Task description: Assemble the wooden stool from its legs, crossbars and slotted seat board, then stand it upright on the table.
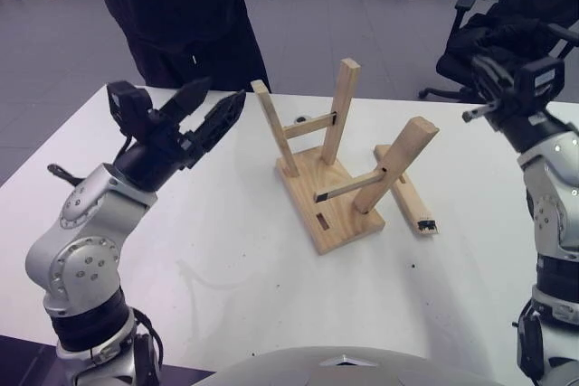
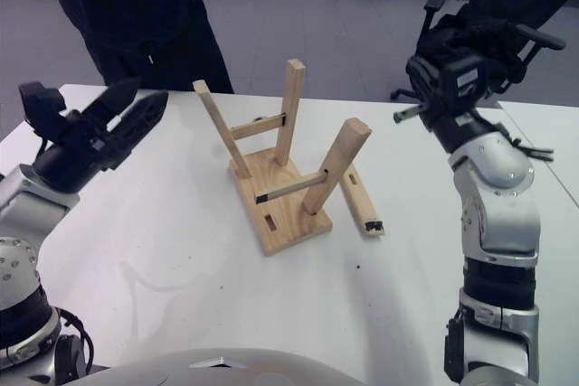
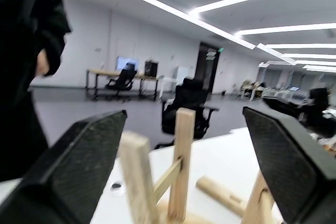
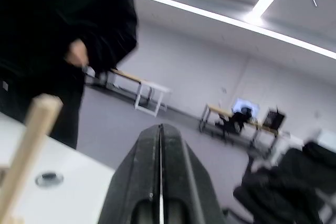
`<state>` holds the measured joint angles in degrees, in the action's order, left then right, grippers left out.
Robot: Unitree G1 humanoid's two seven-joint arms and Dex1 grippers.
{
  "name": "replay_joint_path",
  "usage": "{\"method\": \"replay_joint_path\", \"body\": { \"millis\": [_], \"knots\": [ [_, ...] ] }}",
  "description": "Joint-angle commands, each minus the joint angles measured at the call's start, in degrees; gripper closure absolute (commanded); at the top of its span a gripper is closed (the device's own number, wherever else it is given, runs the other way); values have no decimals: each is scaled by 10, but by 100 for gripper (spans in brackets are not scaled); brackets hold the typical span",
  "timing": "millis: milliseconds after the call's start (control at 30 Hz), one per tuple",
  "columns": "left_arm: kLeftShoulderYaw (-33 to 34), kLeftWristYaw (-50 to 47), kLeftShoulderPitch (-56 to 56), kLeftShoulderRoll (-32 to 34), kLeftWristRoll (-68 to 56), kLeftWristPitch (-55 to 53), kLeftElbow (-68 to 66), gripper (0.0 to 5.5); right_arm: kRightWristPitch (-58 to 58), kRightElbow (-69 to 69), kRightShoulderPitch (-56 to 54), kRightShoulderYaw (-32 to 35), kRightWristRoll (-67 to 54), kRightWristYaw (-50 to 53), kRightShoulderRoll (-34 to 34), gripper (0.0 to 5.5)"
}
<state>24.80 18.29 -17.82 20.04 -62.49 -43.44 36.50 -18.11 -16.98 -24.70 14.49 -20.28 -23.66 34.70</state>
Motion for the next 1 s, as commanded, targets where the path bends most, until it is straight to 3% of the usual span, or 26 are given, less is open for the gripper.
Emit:
{"method": "replay_joint_path", "body": {
  "millis": [33,233,333,467,667,1000],
  "knots": [
    [-38,-62,-83,-37,-21,14,-64,140,-20,-46,-95,-44,-18,-12,-9,547],
    [-87,-92,-98,-62,-6,30,-104,140,-42,-29,-81,-23,-33,6,-27,547],
    [-119,-95,-121,-76,-4,26,-119,140,-68,8,-51,-31,8,16,-5,547],
    [-135,-110,-72,-70,9,21,-91,140,-132,104,91,47,-23,49,-55,470],
    [-179,-105,-55,-47,48,8,-89,140,-204,110,194,4,-56,-1,-88,345],
    [-195,-106,-33,-50,62,6,-91,140,-304,69,224,-64,-3,33,-66,159]
  ]
}}
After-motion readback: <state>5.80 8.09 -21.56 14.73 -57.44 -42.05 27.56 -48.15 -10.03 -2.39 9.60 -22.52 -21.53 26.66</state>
